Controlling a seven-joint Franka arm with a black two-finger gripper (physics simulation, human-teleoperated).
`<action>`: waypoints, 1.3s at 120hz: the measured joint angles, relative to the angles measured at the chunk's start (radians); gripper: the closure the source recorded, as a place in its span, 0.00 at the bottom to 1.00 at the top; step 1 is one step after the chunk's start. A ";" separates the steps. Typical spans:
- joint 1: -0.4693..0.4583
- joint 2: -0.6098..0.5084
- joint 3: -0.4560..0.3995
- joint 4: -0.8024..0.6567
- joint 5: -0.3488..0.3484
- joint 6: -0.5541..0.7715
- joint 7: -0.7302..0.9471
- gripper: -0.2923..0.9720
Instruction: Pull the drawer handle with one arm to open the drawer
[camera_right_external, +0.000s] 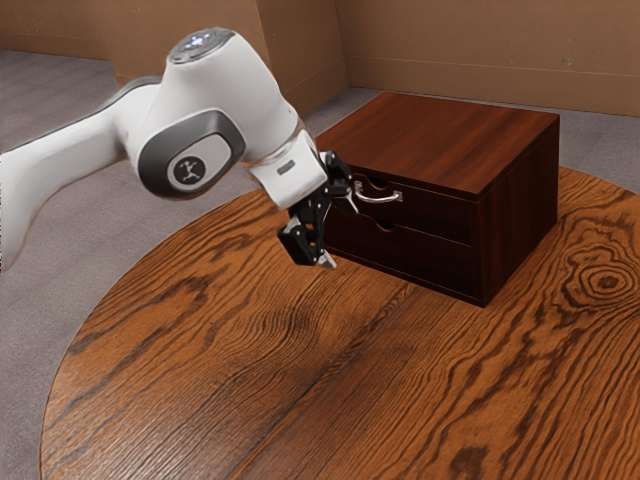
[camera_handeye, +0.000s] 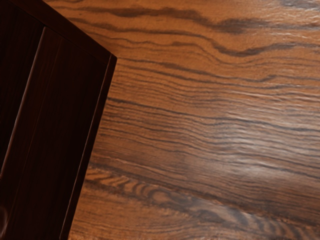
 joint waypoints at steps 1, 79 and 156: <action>-0.001 0.000 0.002 0.001 0.000 0.001 0.000 0.23; -0.160 -0.025 0.177 0.110 0.002 0.035 -0.003 0.23; -0.270 -0.079 0.340 0.212 0.057 0.165 0.065 0.18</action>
